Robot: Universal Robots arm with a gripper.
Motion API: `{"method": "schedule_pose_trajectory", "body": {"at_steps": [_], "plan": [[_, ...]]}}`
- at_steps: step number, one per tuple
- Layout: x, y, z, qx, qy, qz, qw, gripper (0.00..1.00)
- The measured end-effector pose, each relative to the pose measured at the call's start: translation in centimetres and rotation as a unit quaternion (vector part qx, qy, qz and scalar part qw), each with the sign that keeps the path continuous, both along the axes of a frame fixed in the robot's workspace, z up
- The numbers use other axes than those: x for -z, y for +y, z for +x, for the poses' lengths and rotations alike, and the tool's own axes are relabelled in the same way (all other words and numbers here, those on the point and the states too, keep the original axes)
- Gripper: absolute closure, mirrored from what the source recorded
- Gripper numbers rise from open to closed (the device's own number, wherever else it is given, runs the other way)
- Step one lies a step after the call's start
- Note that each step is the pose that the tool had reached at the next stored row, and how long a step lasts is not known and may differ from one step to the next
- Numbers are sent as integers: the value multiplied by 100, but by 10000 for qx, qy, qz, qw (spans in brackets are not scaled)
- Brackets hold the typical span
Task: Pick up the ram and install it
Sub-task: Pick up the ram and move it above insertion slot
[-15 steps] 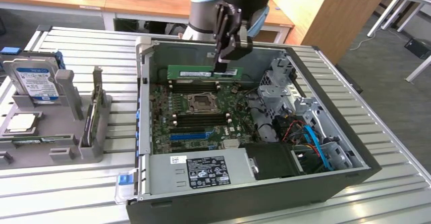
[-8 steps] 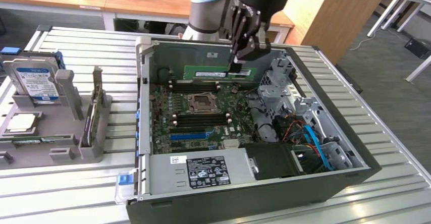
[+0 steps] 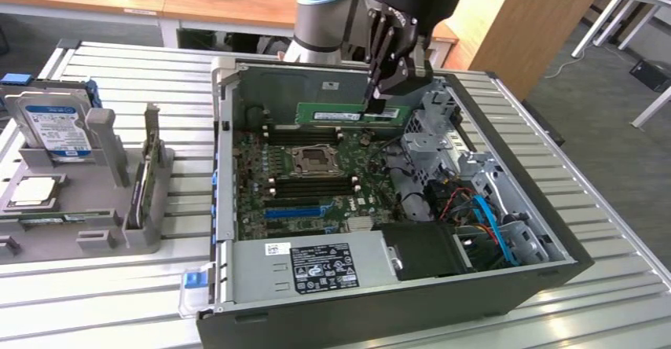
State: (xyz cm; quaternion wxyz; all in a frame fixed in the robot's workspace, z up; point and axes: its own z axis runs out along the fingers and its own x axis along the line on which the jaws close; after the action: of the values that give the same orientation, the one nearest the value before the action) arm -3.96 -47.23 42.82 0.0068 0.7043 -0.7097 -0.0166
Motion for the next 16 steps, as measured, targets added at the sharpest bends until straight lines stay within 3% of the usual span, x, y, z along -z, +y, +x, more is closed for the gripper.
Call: {"method": "schedule_pose_trajectory", "body": {"at_steps": [6, 16], "plan": [[6, 81, 0, 1, 0, 0, 10000, 88], [23, 282, 0, 3, 0, -1, 10000, 88]]}}
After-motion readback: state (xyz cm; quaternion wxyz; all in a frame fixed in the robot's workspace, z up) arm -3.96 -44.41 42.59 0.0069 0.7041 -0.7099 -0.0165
